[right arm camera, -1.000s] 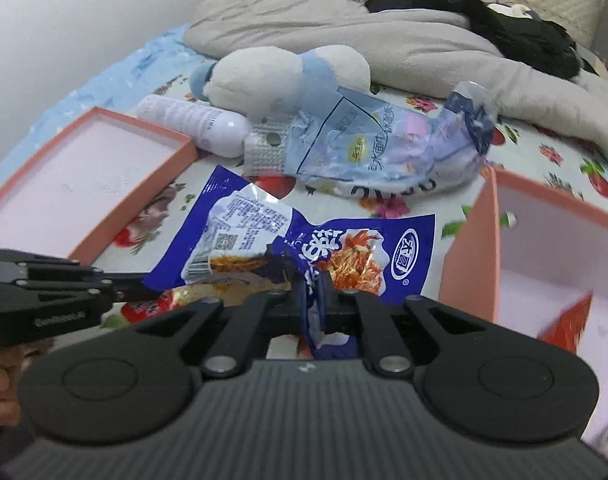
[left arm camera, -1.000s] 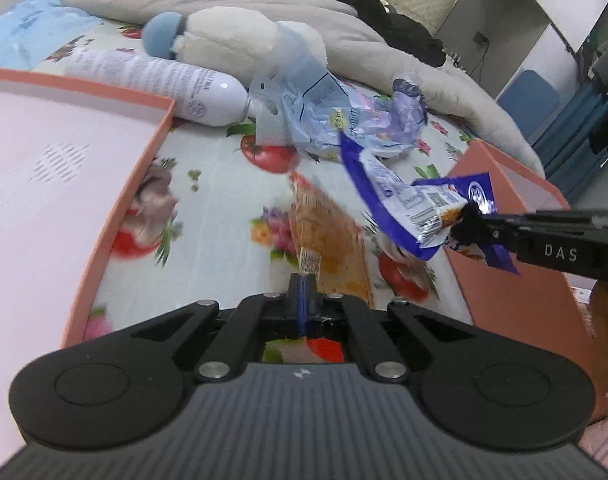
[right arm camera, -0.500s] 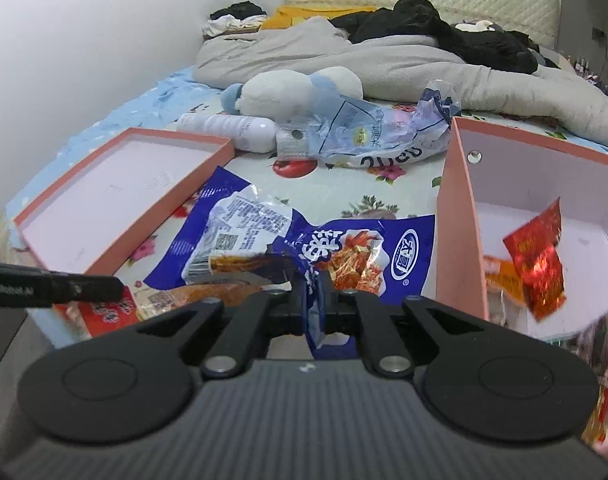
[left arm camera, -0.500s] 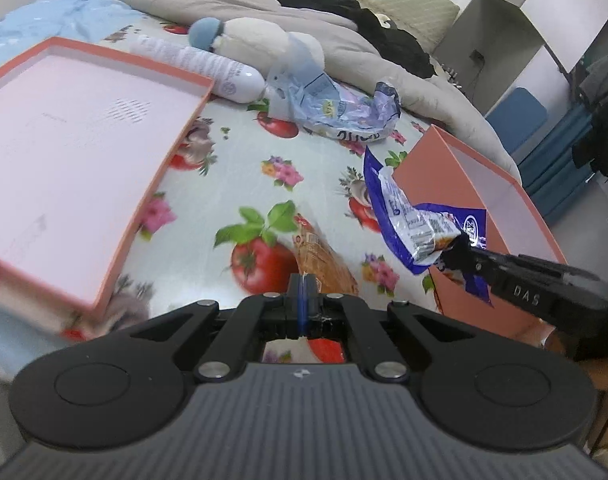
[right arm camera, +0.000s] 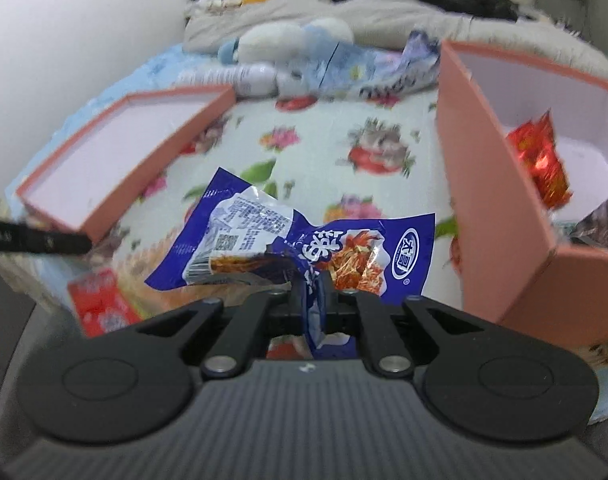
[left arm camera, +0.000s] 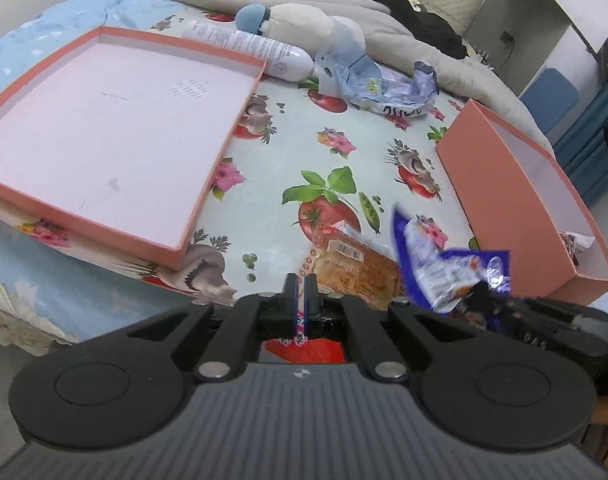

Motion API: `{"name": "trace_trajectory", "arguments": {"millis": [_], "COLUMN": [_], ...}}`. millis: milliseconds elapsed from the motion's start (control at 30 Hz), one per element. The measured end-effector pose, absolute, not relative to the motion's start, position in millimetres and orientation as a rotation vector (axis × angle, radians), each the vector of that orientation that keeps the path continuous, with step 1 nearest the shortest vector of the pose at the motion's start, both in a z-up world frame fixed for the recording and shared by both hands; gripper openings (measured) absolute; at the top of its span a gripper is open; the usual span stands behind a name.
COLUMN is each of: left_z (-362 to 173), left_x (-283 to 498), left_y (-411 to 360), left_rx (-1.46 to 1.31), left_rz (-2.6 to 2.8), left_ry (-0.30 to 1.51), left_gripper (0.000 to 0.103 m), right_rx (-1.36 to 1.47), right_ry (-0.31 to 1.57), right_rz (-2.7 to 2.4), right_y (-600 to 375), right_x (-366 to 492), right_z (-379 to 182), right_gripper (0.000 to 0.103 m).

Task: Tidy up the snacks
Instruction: 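Lift the noodle-snack bag with the right tool while the left tool lowers toward the orange spicy-strip pack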

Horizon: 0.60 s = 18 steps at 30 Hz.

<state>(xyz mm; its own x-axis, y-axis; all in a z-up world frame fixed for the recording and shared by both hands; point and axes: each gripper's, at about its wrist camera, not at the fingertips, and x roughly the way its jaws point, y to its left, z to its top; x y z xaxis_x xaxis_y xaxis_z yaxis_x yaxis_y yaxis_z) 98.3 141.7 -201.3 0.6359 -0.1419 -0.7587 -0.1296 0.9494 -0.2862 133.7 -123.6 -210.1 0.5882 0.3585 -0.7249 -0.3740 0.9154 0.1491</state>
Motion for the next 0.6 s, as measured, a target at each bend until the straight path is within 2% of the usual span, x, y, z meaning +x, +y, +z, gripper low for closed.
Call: {"name": "trace_trajectory", "arguments": {"millis": [67,100,133,167,200,233,300,333,400,467,600], "left_z": [-201,-200,-199,-197,-196,-193,-189,-188,-188,-188,-197], "left_x": [100,101,101,101,101,100,101,102,108,115,132], "left_y": [139,138,138,137,137,136,134,133,129,120,102], "left_rx": [-0.308,-0.301,-0.299,-0.295,-0.29,-0.283,-0.272,-0.268,-0.249,-0.208,-0.136], "left_rz": [0.004,0.008,0.007,0.004,0.002,0.0,-0.011,-0.024,-0.052,-0.084,-0.19], "left_ry": [0.916,0.923,0.924,0.919,0.91,0.897,0.873,0.872,0.869,0.874,0.906], "left_gripper": [0.004,0.012,0.028,0.038,0.057,0.065,0.07,0.08,0.086,0.087,0.089], "right_rx": [-0.008,-0.005,-0.001,0.004,0.008,0.008,-0.008,-0.023,-0.072,-0.143,-0.281], "right_ry": [0.854,0.857,0.856,0.849,0.836,0.824,0.813,0.805,0.778,0.745,0.689], "right_rz": [0.468,0.484,0.496,0.507,0.514,0.522,0.542,0.551,0.575,0.598,0.646], "right_y": [-126,-127,-128,-131,-132,-134,-136,-135,-131,-124,-110], "right_x": [133,132,131,130,127,126,127,127,125,123,120], "right_z": [-214,-216,-216,-216,-215,-214,-214,-214,-215,-216,-222], "right_gripper": [0.016,0.025,0.042,0.05,0.062,0.067,0.068,0.068,0.069,0.076,0.077]}}
